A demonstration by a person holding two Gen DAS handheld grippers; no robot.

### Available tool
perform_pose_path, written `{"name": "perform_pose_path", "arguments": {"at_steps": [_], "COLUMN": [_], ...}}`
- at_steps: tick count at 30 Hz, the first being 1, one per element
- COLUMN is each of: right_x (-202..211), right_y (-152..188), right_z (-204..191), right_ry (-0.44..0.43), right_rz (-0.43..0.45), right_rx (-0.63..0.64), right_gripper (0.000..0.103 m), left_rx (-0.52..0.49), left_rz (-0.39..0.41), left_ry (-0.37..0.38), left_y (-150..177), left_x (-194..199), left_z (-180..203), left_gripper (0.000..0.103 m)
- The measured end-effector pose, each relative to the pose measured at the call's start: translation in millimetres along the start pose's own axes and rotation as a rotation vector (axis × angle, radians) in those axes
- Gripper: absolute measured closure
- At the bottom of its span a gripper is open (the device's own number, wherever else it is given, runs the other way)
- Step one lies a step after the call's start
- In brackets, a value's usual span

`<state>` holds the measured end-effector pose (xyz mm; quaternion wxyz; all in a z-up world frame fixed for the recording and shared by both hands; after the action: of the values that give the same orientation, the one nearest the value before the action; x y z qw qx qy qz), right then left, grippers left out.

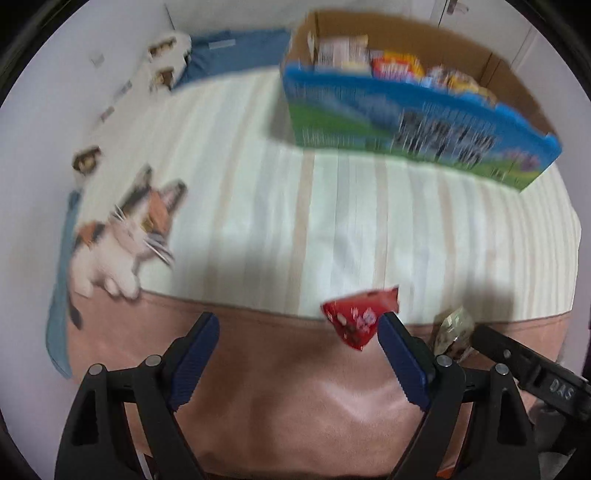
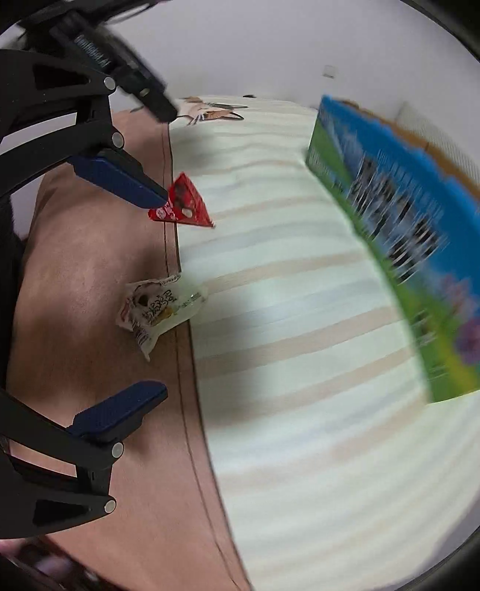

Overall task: Organize snacks
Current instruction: 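Grasp the red triangle candy with left tool while right tool grasps white snack pouch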

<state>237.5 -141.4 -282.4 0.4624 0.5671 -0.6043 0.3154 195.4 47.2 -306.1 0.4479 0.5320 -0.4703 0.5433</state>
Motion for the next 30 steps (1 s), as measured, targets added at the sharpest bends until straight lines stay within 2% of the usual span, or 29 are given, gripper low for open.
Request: {"name": "perform_pose_path", "arguments": {"at_steps": [2, 4, 5, 7, 10, 16, 18, 19, 20, 22, 26, 27, 30], "right_x": [-15.0, -29.6, -35.6, -44.2, -45.5, -27.9, -25.8, -25.1, -26.1, -27.3, -37.4, -41.1, -47.6], "right_y": [-0.2, -0.1, -0.2, -1.1, 0.0, 6.6, 6.5, 5.6, 0.5, -2.7, -4.9, -5.5, -3.4], "right_z": [4.8, 6.9, 7.0, 4.0, -4.2, 5.7, 10.5, 12.7, 11.9, 12.7, 5.7, 2.3, -8.1], "right_ry": [-0.023, -0.033, -0.028, 0.024, 0.091, 0.132, 0.103, 0.085, 0.074, 0.046, 0.072, 0.099, 0.201], "right_rz": [-0.024, -0.05, -0.055, -0.042, -0.013, 0.025, 0.012, 0.013, 0.009, 0.004, 0.004, -0.002, 0.007], "right_rx": [-0.019, -0.032, -0.031, 0.004, 0.074, 0.078, 0.063, 0.045, 0.032, 0.012, 0.012, 0.031, 0.1], "right_gripper": [0.01, 0.024, 0.027, 0.044, 0.049, 0.05, 0.049, 0.047, 0.045, 0.037, 0.032, 0.032, 0.043], "left_rx": [0.002, 0.003, 0.001, -0.002, -0.017, -0.054, -0.066, -0.065, -0.069, -0.075, -0.079, -0.075, -0.068], "left_rz": [-0.027, -0.049, -0.058, -0.077, -0.106, -0.143, -0.143, -0.13, -0.116, -0.111, -0.1, -0.095, -0.086], "left_ry": [0.025, 0.036, 0.043, 0.05, 0.065, 0.084, 0.094, 0.097, 0.104, 0.102, 0.094, 0.09, 0.08], "left_y": [1.2, 1.6, 1.7, 1.9, 1.8, -0.4, -3.3, -4.6, -4.6, -3.9, -11.7, -10.5, -7.8], "left_x": [-9.9, -18.7, -22.3, -30.2, -40.2, -64.7, -73.7, -75.0, -76.2, -79.3, -79.0, -78.6, -75.4], "left_z": [0.6, 2.0, 2.9, 5.7, 11.7, 30.4, 37.5, 38.2, 39.5, 40.9, 42.7, 42.3, 39.6], "left_gripper": [0.016, 0.016, 0.016, 0.016, 0.016, 0.016, 0.019, 0.039, 0.053, 0.054, 0.055, 0.055, 0.055]}}
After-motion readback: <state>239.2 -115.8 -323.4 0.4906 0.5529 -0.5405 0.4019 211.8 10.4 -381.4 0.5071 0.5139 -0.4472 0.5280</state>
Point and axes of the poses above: each gripper's, at about its wrist camera, not at the fingertips, and x roughly against the way its jaws point, z to its right, y to its underside, the point moved 3 cm from there along -x, roughly the way its jaws point, and after that the axes turned 10 degrees about -z, right-handed, at the moved point
